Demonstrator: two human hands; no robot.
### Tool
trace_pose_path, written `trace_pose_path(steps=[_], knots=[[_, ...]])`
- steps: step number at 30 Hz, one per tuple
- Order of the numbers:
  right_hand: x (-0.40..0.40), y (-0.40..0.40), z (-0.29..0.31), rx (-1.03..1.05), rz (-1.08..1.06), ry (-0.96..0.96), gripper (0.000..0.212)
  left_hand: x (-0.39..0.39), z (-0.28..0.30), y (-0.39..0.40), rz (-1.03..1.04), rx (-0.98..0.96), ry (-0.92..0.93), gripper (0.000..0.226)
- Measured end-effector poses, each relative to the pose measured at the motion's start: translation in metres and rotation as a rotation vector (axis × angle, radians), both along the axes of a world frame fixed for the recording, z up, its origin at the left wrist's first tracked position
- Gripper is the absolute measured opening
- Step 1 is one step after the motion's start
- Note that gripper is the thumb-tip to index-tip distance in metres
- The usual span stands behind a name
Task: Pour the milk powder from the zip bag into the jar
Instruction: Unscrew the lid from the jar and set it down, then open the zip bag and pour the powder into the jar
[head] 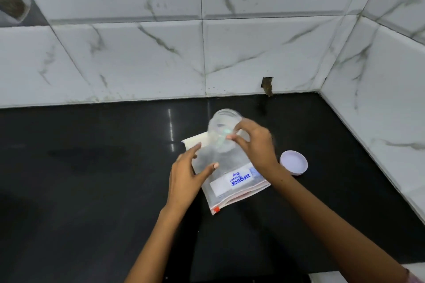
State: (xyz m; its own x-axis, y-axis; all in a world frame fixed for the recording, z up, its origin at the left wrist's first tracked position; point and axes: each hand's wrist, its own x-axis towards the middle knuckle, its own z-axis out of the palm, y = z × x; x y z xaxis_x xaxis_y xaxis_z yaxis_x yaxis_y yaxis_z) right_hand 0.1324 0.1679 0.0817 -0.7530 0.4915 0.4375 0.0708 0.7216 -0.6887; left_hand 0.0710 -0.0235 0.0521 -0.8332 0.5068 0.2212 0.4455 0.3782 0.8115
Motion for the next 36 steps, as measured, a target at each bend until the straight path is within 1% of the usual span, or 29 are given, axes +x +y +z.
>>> trace_pose_path(steps=[2, 5, 8, 11, 12, 13, 15, 16, 17, 18, 20, 22, 23, 24, 26, 28, 31, 34, 36], knots=[[-0.01, -0.03, -0.001, -0.005, 0.179, -0.055, 0.021, -0.005, 0.001, -0.015, 0.039, 0.029, 0.007, 0.077], [-0.023, -0.065, -0.011, -0.046, 0.325, -0.13, 0.019, -0.01, -0.006, -0.041, 0.138, 0.01, -0.002, 0.087], [-0.032, -0.091, -0.028, -0.065, 0.411, -0.202, 0.015, -0.013, -0.017, -0.065, 0.224, 0.005, -0.026, 0.08], [-0.036, -0.105, -0.043, -0.062, 0.411, -0.24, 0.014, -0.013, -0.03, -0.076, 0.251, 0.006, -0.07, 0.075], [-0.037, -0.106, -0.045, -0.068, 0.407, -0.244, 0.016, -0.014, -0.033, -0.077, 0.252, 0.005, -0.074, 0.075], [-0.037, -0.106, -0.046, -0.074, 0.405, -0.25, 0.023, -0.014, -0.035, -0.078, 0.245, 0.005, -0.072, 0.075], [-0.033, -0.101, -0.044, -0.076, 0.419, -0.272, 0.044, -0.013, -0.036, -0.077, 0.232, -0.001, -0.061, 0.082], [-0.029, -0.096, -0.043, -0.065, 0.419, -0.274, 0.05, -0.01, -0.035, -0.076, 0.24, -0.004, -0.046, 0.088], [-0.022, -0.089, -0.043, -0.046, 0.403, -0.274, 0.051, -0.006, -0.034, -0.075, 0.266, -0.006, -0.004, 0.092], [-0.013, -0.079, -0.043, -0.028, 0.374, -0.282, 0.046, 0.0, -0.033, -0.072, 0.3, -0.008, 0.073, 0.091], [0.011, -0.057, -0.046, 0.004, 0.324, -0.324, 0.027, 0.014, -0.032, -0.068, 0.339, 0.0, 0.289, 0.076], [0.039, -0.035, -0.05, 0.054, 0.29, -0.409, 0.011, 0.026, -0.034, -0.06, 0.274, 0.016, 0.471, 0.056], [0.052, -0.026, -0.053, 0.092, 0.283, -0.462, 0.006, 0.031, -0.036, -0.054, 0.223, 0.018, 0.532, 0.048], [0.064, -0.019, -0.056, 0.135, 0.283, -0.515, 0.002, 0.035, -0.039, -0.048, 0.166, 0.014, 0.576, 0.041], [0.08, -0.013, -0.061, 0.209, 0.3, -0.602, 0.002, 0.04, -0.042, -0.035, 0.021, -0.01, 0.617, 0.028], [0.087, -0.013, -0.068, 0.282, 0.302, -0.639, 0.006, 0.044, -0.043, -0.02, -0.16, -0.079, 0.605, 0.019], [0.086, -0.015, -0.075, 0.382, 0.283, -0.644, 0.015, 0.044, -0.042, -0.001, -0.382, -0.294, 0.484, 0.019], [0.08, -0.016, -0.075, 0.41, 0.281, -0.62, 0.023, 0.038, -0.044, 0.015, -0.46, -0.493, 0.363, 0.025], [0.078, -0.017, -0.071, 0.425, 0.286, -0.584, 0.023, 0.035, -0.039, 0.02, -0.446, -0.497, 0.308, 0.02]])
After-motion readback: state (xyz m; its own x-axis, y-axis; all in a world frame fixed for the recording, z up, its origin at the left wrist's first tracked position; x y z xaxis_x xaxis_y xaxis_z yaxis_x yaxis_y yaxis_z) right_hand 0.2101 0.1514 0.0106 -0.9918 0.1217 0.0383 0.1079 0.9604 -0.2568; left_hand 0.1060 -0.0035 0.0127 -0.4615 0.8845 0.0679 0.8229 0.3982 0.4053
